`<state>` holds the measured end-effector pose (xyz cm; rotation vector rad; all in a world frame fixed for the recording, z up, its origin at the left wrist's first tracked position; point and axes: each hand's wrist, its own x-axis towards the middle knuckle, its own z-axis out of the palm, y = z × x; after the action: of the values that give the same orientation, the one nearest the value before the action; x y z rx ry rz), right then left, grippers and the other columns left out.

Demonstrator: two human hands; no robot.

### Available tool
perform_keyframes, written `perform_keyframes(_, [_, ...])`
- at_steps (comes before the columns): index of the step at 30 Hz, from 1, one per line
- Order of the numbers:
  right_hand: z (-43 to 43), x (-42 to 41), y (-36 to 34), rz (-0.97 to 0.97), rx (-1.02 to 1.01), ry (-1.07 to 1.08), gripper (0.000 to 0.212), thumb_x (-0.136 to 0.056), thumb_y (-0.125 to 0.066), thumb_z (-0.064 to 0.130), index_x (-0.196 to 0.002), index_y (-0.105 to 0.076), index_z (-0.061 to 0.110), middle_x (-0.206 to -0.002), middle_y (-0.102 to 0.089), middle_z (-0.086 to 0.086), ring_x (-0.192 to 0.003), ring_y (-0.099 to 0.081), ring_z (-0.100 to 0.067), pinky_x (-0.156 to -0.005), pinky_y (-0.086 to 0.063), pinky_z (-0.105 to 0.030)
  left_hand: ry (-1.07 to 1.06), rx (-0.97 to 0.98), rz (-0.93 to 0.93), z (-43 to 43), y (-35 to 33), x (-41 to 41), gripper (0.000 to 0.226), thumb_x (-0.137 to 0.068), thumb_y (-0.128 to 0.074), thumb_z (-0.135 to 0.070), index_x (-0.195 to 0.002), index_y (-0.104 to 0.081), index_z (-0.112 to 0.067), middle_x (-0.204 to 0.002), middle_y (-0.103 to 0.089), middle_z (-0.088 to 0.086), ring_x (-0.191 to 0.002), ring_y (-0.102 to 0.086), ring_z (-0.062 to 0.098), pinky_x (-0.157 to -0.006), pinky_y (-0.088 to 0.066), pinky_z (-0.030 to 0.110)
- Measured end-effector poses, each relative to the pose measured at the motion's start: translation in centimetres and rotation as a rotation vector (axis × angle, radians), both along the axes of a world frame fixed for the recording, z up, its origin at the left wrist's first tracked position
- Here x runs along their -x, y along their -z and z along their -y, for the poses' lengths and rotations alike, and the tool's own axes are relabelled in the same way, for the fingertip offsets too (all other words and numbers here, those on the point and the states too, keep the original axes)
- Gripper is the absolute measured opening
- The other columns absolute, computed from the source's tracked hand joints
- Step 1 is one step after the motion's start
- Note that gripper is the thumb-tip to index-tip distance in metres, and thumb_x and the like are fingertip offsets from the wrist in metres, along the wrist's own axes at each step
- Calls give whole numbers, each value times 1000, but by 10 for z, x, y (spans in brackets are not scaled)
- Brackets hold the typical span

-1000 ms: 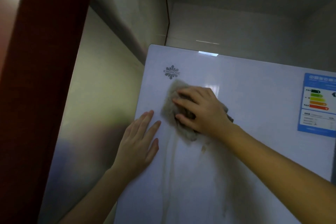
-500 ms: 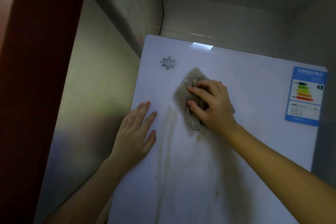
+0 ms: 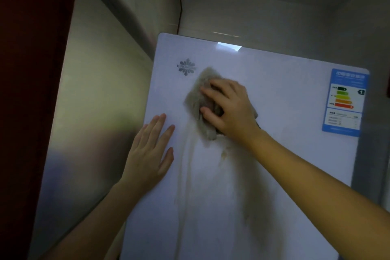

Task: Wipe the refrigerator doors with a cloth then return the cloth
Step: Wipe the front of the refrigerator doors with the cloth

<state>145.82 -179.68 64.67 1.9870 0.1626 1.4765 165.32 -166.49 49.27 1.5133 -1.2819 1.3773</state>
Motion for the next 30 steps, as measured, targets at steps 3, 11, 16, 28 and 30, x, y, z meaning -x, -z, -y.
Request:
perform_keyframes(3, [7, 7, 20, -240, 227, 42, 41, -93, -71, 34, -130, -70, 15, -134, -66, -11, -124, -60, -31, -102, -46, -42, 17, 43, 5, 0, 5, -1, 52, -97, -47, -32, -144, -50, -10, -160, -34, 14, -150, -32, 29, -120, -31, 48])
perform_keyframes(11, [19, 36, 3, 155, -90, 44, 42, -92, -72, 32, -130, -70, 15, -133, -65, -11, -120, -57, -33, -101, -45, -44, 10, 87, 24, -1, 15, -4, 45, -98, -49, -30, -137, -58, -9, -155, -42, 15, -144, -41, 32, -115, -38, 48])
perform_keyframes(16, [12, 16, 44, -258, 258, 63, 37, -95, -68, 34, -126, -72, 14, -132, -67, -12, -120, -61, -32, -101, -46, -43, -7, 77, 32, -2, 16, -5, 48, -99, -47, -33, -139, -56, -10, -157, -40, 15, -145, -40, 32, -115, -38, 48])
perform_keyframes(28, [-1, -3, 45, -236, 214, 39, 38, -92, -72, 32, -125, -72, 15, -129, -68, -12, -119, -63, -32, -98, -49, -43, 4, 95, 22, 0, 17, -4, 48, -98, -51, -32, -140, -54, -10, -156, -40, 15, -146, -38, 31, -117, -35, 48])
perform_keyframes(30, [2, 2, 35, -190, 199, 46, 38, -92, -73, 32, -125, -73, 14, -128, -68, -12, -118, -63, -32, -98, -49, -43, 9, 89, 16, 0, 18, -4, 48, -98, -50, -32, -141, -54, -10, -157, -40, 15, -146, -37, 31, -118, -35, 48])
